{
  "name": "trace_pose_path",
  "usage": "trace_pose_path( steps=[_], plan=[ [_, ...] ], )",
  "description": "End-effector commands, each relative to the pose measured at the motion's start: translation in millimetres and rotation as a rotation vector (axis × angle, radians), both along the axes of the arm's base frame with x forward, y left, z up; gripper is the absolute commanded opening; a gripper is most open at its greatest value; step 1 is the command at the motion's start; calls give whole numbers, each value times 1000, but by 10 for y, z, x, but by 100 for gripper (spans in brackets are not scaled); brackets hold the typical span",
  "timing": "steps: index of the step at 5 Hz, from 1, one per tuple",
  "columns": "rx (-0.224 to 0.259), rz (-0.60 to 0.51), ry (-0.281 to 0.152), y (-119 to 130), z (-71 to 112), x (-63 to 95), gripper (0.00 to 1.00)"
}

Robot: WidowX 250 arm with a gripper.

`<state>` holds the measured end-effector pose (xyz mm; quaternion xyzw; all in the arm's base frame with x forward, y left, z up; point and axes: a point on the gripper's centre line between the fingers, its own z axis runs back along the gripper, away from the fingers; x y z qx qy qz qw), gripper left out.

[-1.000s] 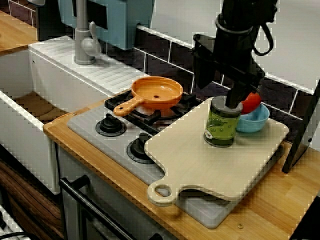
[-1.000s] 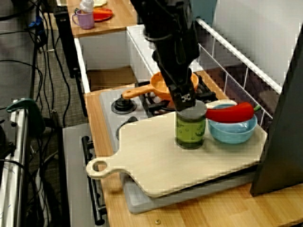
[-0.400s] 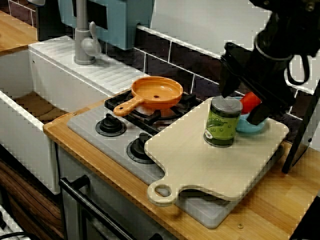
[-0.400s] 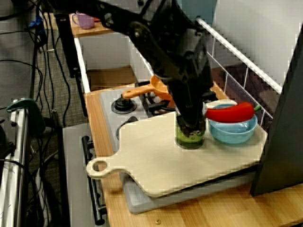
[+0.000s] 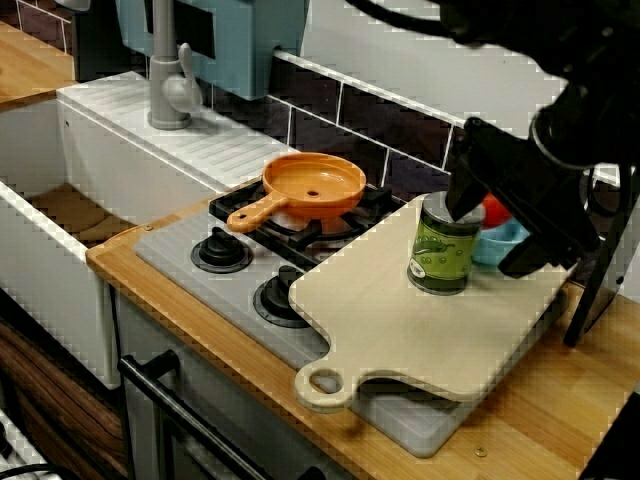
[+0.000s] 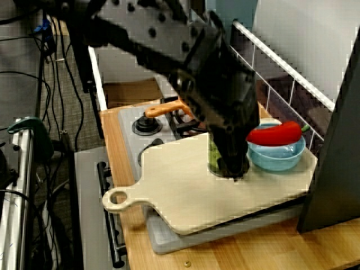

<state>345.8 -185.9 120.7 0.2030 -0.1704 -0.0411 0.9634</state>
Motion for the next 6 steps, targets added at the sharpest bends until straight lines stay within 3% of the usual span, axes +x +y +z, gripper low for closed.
trace_pose_path(
  steps=[1,6],
  plan=[
    [14,27,-60,39,105,1,100],
    [31,110,-75,521,207,-85,100]
  ],
)
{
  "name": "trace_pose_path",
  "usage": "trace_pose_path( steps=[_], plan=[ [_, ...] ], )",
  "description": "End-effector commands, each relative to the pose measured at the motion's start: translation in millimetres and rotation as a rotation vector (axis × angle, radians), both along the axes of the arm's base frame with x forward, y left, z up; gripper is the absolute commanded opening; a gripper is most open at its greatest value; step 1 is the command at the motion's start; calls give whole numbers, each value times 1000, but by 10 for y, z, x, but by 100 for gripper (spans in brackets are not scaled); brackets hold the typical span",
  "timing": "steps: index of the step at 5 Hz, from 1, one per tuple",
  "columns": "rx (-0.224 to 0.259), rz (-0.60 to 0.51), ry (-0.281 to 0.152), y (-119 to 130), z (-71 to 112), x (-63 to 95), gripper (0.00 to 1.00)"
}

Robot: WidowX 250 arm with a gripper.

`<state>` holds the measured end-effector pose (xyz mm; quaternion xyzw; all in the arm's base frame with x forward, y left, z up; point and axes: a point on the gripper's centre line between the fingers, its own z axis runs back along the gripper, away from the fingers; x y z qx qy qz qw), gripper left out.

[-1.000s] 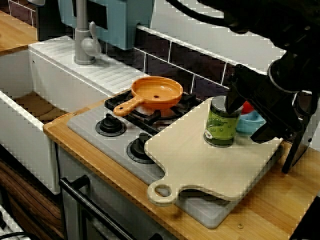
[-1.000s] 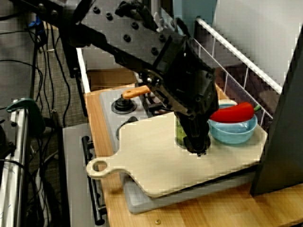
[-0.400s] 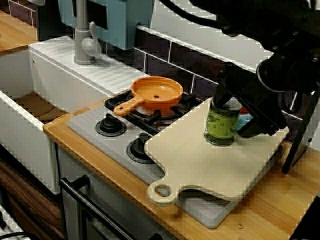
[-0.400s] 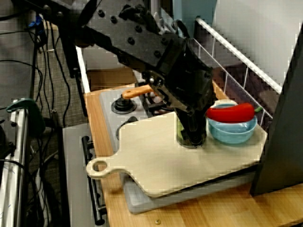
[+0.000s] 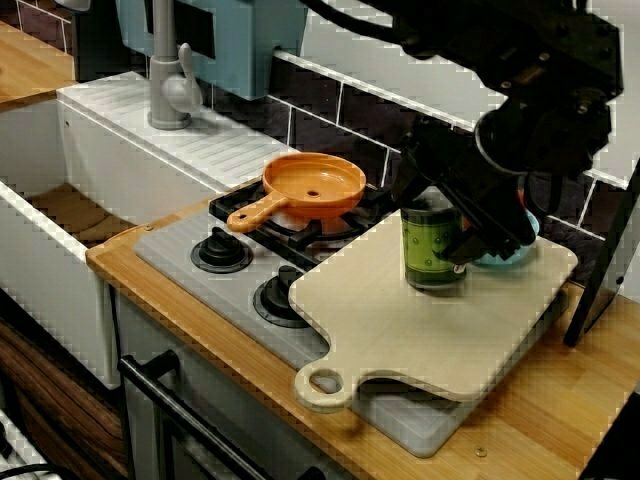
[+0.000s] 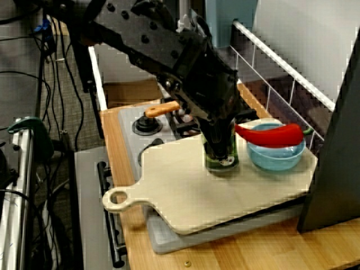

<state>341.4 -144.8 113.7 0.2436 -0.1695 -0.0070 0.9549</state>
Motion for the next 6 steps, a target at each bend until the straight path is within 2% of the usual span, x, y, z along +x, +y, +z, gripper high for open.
trace_pose_path(
  steps=[1,3,5,6],
  plan=[
    [-52,44,-61,200,374,-86,100],
    [-71,43,-53,282,467,-206,100],
    [-101,52,-54,352,572,-257,100],
    [-105,58,-50,375,566,-265,100]
  ],
)
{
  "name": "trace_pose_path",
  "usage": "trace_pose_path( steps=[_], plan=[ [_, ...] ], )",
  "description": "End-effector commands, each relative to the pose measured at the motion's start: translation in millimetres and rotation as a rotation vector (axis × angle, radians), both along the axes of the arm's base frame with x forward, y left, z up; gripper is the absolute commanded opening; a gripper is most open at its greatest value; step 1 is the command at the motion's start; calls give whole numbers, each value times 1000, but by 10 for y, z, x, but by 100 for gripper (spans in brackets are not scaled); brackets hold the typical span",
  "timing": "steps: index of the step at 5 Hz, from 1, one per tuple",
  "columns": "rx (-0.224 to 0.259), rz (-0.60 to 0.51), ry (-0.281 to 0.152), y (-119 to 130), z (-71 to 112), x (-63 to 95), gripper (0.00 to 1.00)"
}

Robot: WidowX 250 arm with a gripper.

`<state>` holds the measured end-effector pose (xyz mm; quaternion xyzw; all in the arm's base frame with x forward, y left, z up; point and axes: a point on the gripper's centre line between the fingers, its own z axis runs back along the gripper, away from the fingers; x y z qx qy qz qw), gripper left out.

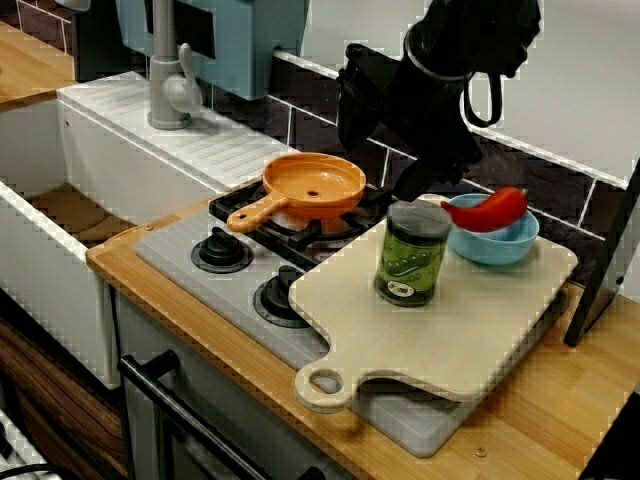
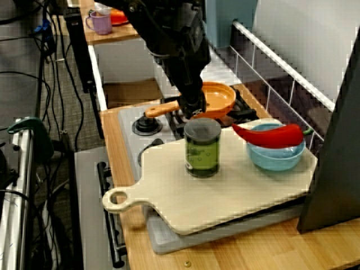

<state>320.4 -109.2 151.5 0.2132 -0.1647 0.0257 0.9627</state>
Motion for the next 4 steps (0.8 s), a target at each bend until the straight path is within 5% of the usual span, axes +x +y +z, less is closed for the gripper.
trace_pose_path(
  steps=[1,4],
  plan=[
    [-72,-6,-29,17,235,-82,100],
    [-277,-204,71,-118,456,-258,100]
  ],
)
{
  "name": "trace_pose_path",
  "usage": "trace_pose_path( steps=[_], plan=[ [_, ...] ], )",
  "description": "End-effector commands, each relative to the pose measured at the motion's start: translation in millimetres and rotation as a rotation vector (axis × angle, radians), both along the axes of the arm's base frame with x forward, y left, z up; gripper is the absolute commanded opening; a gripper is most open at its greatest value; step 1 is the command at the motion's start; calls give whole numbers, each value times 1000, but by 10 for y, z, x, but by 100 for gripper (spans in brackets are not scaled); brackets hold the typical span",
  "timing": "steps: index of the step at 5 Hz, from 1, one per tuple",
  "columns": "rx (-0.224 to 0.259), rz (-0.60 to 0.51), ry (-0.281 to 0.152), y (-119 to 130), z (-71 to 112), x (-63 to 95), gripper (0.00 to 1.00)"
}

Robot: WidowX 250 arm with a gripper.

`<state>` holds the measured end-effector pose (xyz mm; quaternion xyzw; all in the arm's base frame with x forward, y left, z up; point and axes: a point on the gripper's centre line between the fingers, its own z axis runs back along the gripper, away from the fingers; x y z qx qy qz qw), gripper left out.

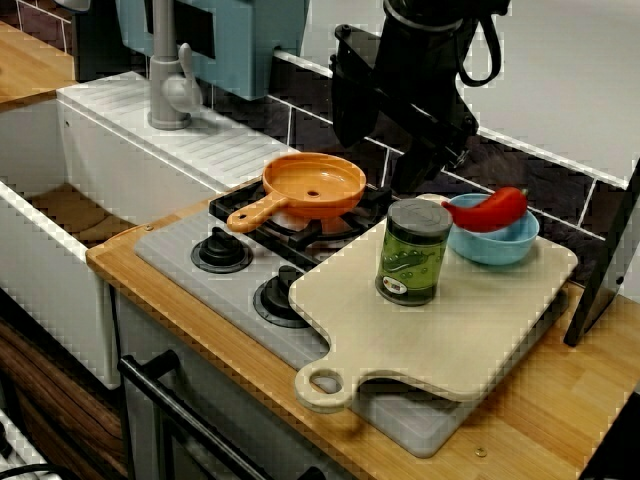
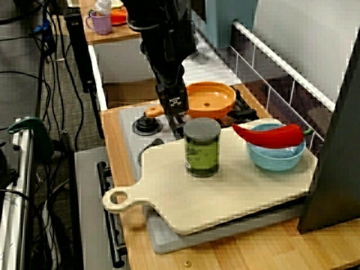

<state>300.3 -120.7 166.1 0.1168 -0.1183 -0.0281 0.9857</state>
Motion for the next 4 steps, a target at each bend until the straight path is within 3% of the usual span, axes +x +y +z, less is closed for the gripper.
trace_pose_path(
  steps=[1,2,3,4],
  plan=[
    [-118,-174,-11,-19,225,-38,100],
    [-163,-334,0,-32,126,54,100],
    [-209,-388,4,-20,12,132,100],
    [-194,-349,-1,-18,-91,187,100]
  ],
)
